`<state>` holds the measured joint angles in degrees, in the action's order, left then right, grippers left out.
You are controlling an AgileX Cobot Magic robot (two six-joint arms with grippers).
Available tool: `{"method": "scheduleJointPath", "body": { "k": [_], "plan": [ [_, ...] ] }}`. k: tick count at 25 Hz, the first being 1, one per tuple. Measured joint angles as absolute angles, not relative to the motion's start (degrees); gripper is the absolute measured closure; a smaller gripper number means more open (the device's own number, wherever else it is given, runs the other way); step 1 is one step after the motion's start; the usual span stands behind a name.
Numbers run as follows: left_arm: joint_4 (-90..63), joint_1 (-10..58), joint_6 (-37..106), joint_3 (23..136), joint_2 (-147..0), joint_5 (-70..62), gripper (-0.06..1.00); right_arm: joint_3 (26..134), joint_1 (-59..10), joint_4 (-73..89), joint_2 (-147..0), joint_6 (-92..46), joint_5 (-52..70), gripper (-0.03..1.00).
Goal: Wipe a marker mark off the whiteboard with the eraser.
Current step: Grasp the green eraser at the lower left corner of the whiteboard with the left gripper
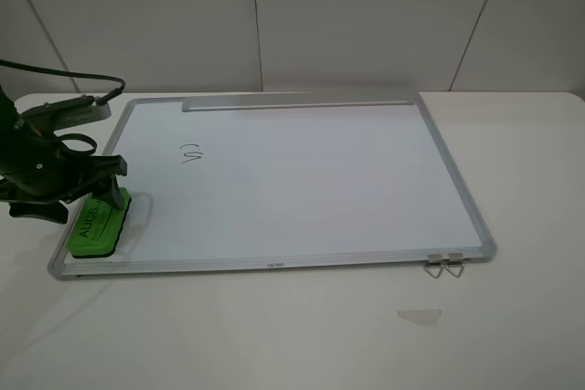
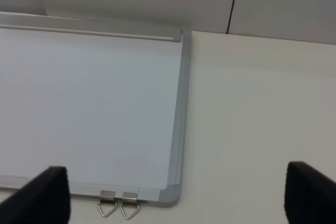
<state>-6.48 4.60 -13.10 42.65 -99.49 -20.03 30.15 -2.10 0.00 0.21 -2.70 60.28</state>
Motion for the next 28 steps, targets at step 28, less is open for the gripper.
{"method": "scheduleJointPath", "body": {
  "k": [28],
  "plan": [
    [-7.1, 7.2, -12.9, 41.5, -100.5, -15.9, 0.21, 30.1, -2.1, 0.0, 0.2, -2.7, 60.3, 0.15]
  ]
}}
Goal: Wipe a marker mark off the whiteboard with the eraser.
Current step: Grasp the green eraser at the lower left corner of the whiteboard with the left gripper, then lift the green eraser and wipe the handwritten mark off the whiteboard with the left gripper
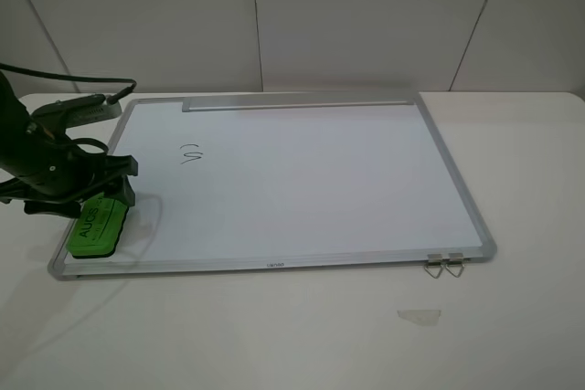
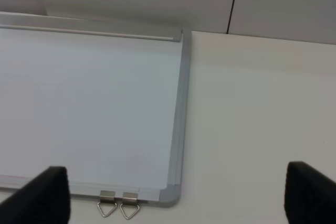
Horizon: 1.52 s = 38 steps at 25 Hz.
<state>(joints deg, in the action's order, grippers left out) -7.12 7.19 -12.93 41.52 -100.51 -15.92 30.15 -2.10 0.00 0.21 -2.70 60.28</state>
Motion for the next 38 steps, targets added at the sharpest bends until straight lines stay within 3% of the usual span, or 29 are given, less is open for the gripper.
{"method": "scheduleJointPath", "body": {
  "k": [14, 19, 33, 38],
  "plan": [
    [-6.9, 7.3, -12.9, 41.9, -105.1, -17.0, 0.22, 30.1, -2.1, 0.0, 0.2, -2.7, 60.3, 0.15],
    [-6.2, 7.2, -13.4, 41.9, -105.1, -17.3, 0.35, 30.1, -2.1, 0.0, 0.2, -2.7, 60.3, 0.15],
    [-6.2, 7.2, -13.5, 42.0, -104.0, -18.1, 0.35, 30.1, -2.1, 0.0, 0.2, -2.7, 60.3, 0.15],
    [-7.6, 7.2, -13.5, 43.5, -101.4, -25.0, 0.35, 30.1, -2.1, 0.0, 0.2, -2.7, 60.3, 0.15]
  ]
}}
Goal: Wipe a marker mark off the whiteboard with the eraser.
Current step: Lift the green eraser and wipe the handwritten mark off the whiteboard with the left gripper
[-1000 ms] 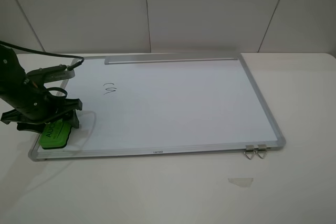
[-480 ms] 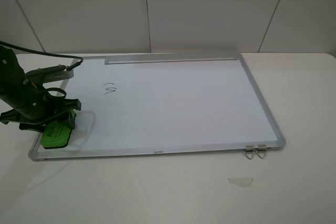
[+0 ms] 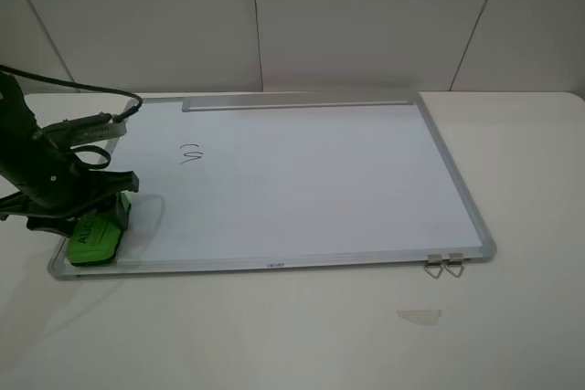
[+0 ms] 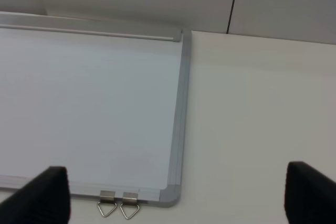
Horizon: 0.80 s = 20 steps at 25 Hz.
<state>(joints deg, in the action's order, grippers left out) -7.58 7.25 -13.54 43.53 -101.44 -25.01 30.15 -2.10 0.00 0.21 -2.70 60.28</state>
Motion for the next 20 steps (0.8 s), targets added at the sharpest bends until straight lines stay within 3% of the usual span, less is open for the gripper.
{"method": "scheduleJointPath", "body": {
  "k": [11, 20],
  "plan": [
    [-7.7, 7.3, -8.3, 63.6, -99.2, -40.9, 0.35, 30.1, -2.1, 0.0, 0.2, -2.7, 60.3, 0.15],
    [-7.7, 7.3, -4.3, 84.7, -109.6, -51.7, 0.35, 30.1, -2.1, 0.0, 0.2, -2.7, 60.3, 0.15]
  ]
}}
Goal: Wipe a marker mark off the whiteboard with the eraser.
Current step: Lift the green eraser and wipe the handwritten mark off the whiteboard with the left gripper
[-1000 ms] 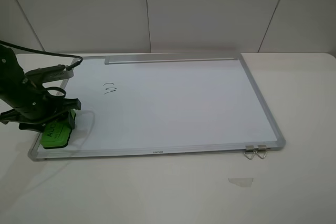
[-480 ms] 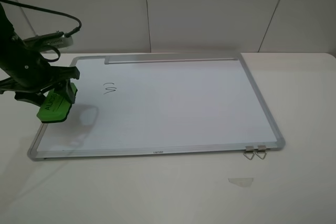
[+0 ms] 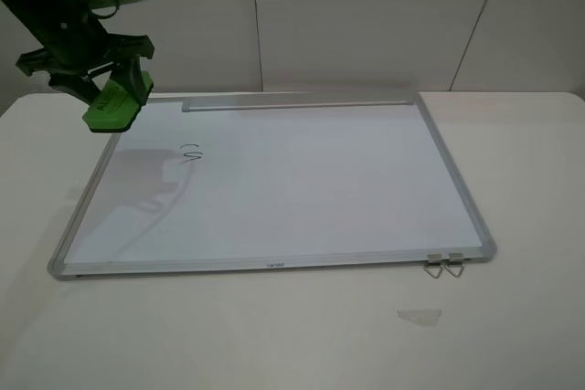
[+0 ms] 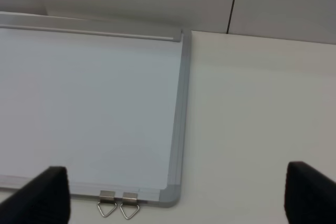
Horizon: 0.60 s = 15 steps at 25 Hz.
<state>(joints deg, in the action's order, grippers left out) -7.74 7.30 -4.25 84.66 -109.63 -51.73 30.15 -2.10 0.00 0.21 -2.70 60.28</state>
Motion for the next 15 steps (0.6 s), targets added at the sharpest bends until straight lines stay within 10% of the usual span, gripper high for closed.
{"method": "scheduleJointPath", "body": {
  "k": [15],
  "plan": [
    [-8.2, 9.9, 10.4, 94.1, -130.1, -50.1, 0.35, 30.1, -2.1, 0.0, 0.2, -2.7, 60.3, 0.15]
  ]
}}
